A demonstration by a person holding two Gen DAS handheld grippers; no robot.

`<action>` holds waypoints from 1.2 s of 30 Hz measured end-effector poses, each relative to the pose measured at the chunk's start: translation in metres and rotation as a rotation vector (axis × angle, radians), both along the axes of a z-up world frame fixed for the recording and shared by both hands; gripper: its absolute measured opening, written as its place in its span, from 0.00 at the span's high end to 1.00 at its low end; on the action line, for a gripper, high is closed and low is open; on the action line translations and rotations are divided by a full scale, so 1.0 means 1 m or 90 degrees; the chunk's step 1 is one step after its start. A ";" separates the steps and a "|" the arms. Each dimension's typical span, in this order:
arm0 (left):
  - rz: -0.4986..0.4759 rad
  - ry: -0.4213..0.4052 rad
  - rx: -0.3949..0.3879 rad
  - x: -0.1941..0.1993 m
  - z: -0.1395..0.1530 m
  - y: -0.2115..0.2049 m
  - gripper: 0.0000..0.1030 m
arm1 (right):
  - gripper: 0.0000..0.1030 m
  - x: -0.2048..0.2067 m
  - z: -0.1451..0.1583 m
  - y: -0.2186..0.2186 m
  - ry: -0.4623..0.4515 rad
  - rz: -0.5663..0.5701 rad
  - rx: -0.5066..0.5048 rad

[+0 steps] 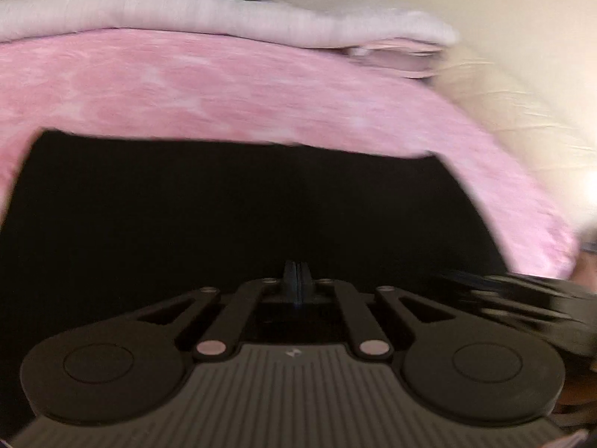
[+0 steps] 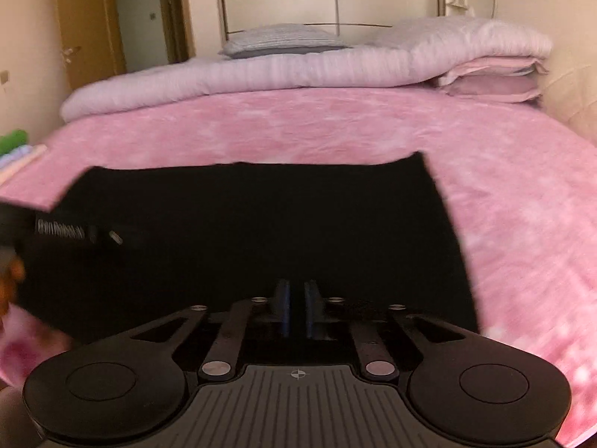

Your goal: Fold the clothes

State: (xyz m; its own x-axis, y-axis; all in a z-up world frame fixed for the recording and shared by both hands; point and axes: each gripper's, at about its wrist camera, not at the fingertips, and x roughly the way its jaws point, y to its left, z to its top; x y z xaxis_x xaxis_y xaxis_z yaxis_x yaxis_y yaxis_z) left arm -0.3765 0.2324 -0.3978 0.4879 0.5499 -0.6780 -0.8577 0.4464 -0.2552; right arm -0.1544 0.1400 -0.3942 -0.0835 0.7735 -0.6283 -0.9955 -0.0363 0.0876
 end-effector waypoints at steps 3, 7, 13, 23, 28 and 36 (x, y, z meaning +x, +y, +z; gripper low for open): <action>0.013 0.012 0.004 -0.008 0.007 0.026 0.98 | 1.00 0.009 0.006 0.020 0.011 -0.009 -0.033; -0.008 0.017 0.022 -0.012 0.022 0.041 0.97 | 0.96 -0.008 0.030 0.041 0.033 0.049 0.031; -0.032 0.058 0.032 -0.002 0.006 0.063 0.97 | 0.93 -0.054 0.002 0.117 -0.047 0.144 0.005; 0.102 -0.026 0.028 -0.074 0.004 0.105 0.98 | 1.00 0.040 0.011 0.118 -0.042 -0.058 0.041; 0.124 0.008 0.029 -0.081 0.000 0.101 0.98 | 0.98 0.069 0.003 0.132 -0.062 -0.136 0.001; 0.133 0.021 0.011 -0.083 0.002 0.099 0.97 | 0.99 0.099 0.006 0.117 0.072 -0.183 0.000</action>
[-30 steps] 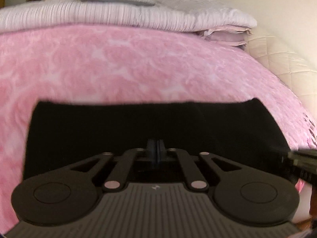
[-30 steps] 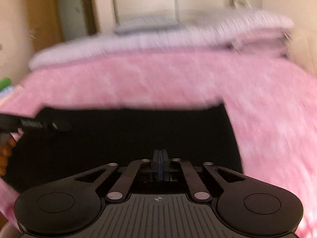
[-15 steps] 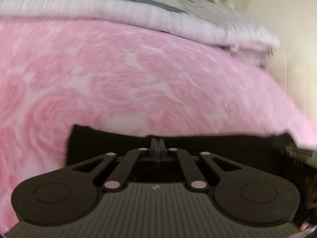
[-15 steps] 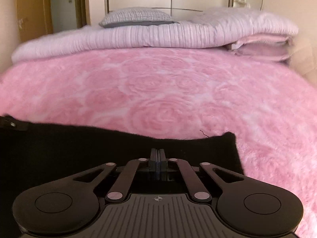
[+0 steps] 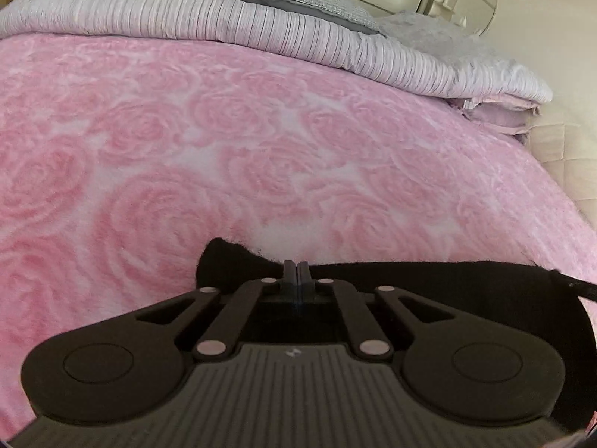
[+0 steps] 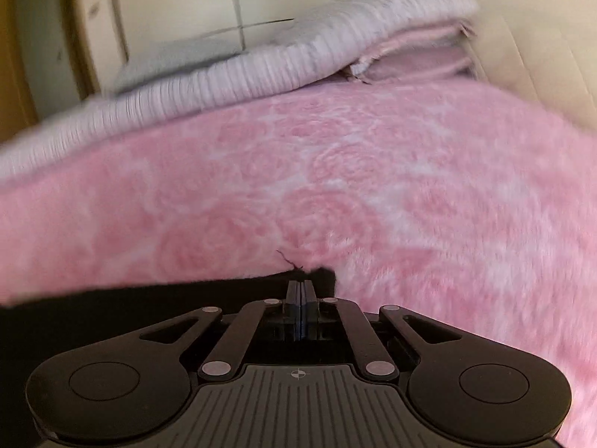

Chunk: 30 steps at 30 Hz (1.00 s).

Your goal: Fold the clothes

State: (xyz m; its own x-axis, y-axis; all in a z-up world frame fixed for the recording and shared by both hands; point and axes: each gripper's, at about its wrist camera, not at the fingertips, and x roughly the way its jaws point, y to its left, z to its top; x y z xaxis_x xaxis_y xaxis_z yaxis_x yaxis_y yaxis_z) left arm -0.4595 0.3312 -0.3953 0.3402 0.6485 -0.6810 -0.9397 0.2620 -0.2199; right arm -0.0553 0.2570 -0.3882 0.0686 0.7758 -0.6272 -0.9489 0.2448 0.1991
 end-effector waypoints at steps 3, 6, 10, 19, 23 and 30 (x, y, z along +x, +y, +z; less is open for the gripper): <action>-0.016 0.021 0.016 0.001 0.018 -0.031 0.97 | 0.84 0.000 0.026 -0.050 0.116 -0.017 0.054; -0.045 0.001 0.007 0.001 0.024 -0.075 0.97 | 0.40 -0.001 0.043 -0.109 0.231 0.002 0.067; -0.091 -0.027 -0.013 0.005 0.026 -0.140 0.97 | 0.38 -0.001 0.032 -0.179 0.337 -0.029 0.037; -0.179 -0.032 0.000 0.049 0.031 -0.188 0.97 | 0.38 0.016 -0.005 -0.222 0.515 -0.166 0.010; -0.200 -0.056 -0.003 0.071 0.028 -0.179 0.97 | 0.38 0.014 -0.009 -0.211 0.520 -0.194 0.019; -0.210 0.009 -0.020 0.098 0.003 -0.174 0.95 | 0.38 0.014 -0.020 -0.207 0.537 -0.227 0.038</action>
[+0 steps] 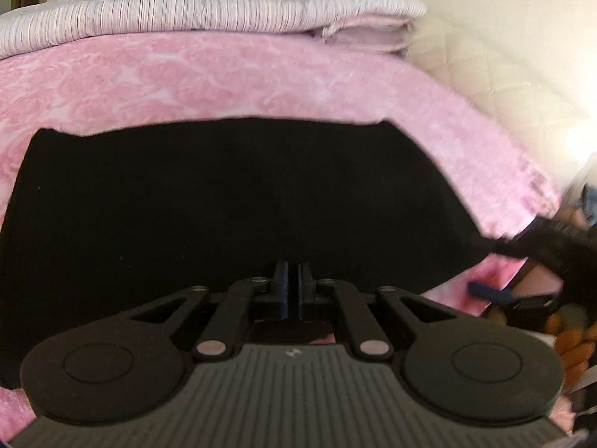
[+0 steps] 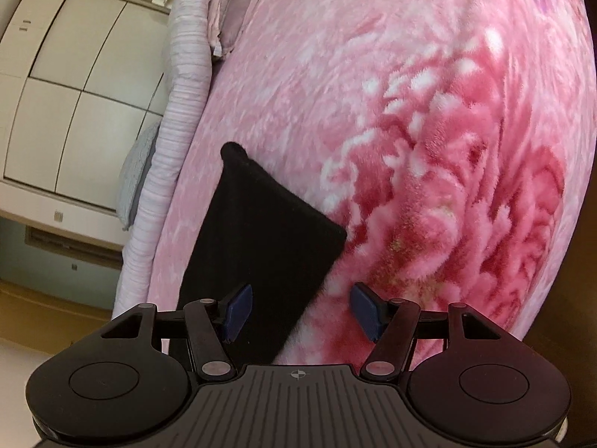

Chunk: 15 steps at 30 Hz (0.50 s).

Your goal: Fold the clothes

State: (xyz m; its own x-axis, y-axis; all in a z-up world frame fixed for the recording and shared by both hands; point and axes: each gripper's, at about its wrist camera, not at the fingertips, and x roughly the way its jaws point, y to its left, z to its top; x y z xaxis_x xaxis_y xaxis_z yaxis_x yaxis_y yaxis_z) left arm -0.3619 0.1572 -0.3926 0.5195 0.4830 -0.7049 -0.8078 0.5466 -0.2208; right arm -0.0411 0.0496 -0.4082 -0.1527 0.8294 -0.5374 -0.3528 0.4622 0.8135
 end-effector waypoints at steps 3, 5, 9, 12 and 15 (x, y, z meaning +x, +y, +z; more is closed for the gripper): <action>-0.005 0.019 0.009 0.004 -0.002 -0.002 0.94 | 0.38 0.001 -0.005 0.002 0.007 -0.012 0.009; -0.007 0.032 0.013 0.008 -0.002 -0.002 0.94 | 0.39 0.001 -0.007 0.007 0.009 -0.021 0.012; -0.004 0.035 0.002 0.009 -0.003 0.001 0.94 | 0.39 -0.001 -0.008 0.008 0.008 -0.033 0.013; 0.005 0.022 -0.023 0.006 0.001 0.005 0.94 | 0.45 0.000 -0.008 0.008 0.015 -0.045 0.015; 0.006 0.018 -0.030 0.005 0.001 0.008 0.94 | 0.56 -0.003 -0.004 0.012 -0.003 -0.029 0.034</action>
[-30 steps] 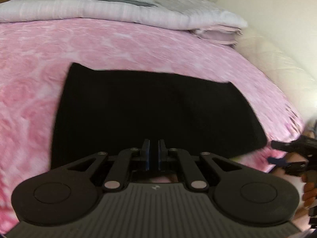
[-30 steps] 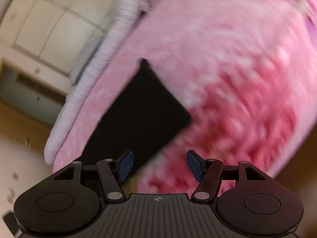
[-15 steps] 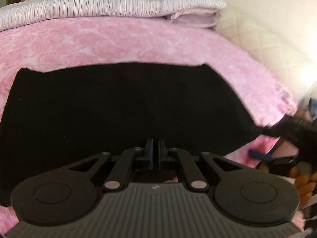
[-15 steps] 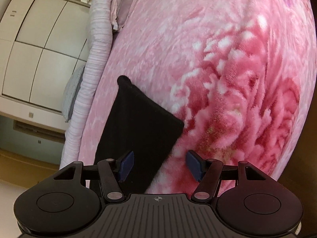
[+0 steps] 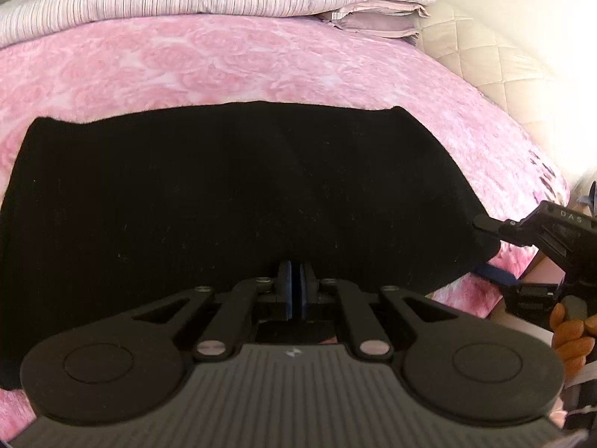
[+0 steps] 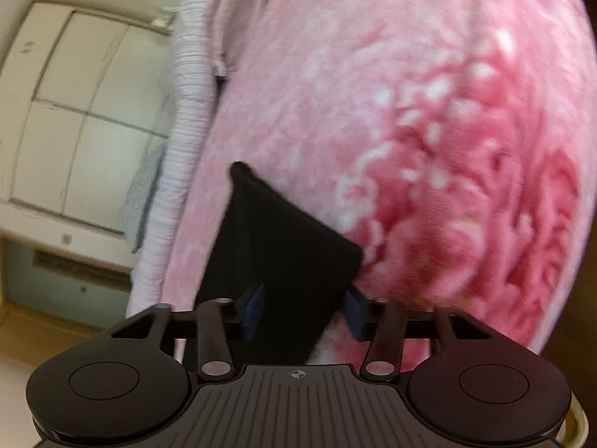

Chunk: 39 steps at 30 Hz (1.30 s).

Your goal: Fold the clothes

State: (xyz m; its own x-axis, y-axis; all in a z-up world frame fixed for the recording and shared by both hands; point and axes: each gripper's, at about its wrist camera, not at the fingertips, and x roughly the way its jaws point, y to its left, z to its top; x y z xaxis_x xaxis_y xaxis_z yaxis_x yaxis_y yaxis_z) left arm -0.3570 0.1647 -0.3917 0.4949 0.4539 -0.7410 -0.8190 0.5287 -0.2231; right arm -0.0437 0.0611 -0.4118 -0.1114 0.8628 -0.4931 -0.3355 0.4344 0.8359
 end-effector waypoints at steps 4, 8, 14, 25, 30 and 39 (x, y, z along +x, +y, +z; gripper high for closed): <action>0.002 -0.008 -0.008 -0.002 -0.001 0.003 0.94 | 0.57 0.000 -0.010 0.007 0.029 -0.010 -0.003; 0.006 -0.037 -0.029 -0.008 -0.003 0.009 0.95 | 0.86 -0.009 0.009 0.020 -0.076 0.032 -0.041; 0.072 -0.163 -0.074 -0.054 0.006 0.022 0.99 | 0.91 -0.097 0.086 0.043 -0.546 0.159 -0.031; 0.275 -0.291 -0.107 -0.196 0.014 0.014 1.00 | 0.91 -0.303 0.076 0.030 -0.993 0.541 0.214; 0.287 -0.364 -0.146 -0.215 0.008 0.011 0.97 | 0.66 -0.342 0.027 0.030 -1.045 0.717 0.165; 0.310 -0.469 -0.251 -0.214 -0.026 0.030 0.70 | 0.56 -0.243 0.081 0.021 -0.672 0.568 0.183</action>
State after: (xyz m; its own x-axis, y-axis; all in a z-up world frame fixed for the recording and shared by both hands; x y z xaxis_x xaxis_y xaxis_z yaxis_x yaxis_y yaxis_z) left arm -0.5712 0.1942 -0.4173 0.7197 0.5171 -0.4633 -0.5123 -0.0547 -0.8570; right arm -0.2872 0.0820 -0.3310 -0.3604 0.7825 -0.5077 -0.9179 -0.3945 0.0436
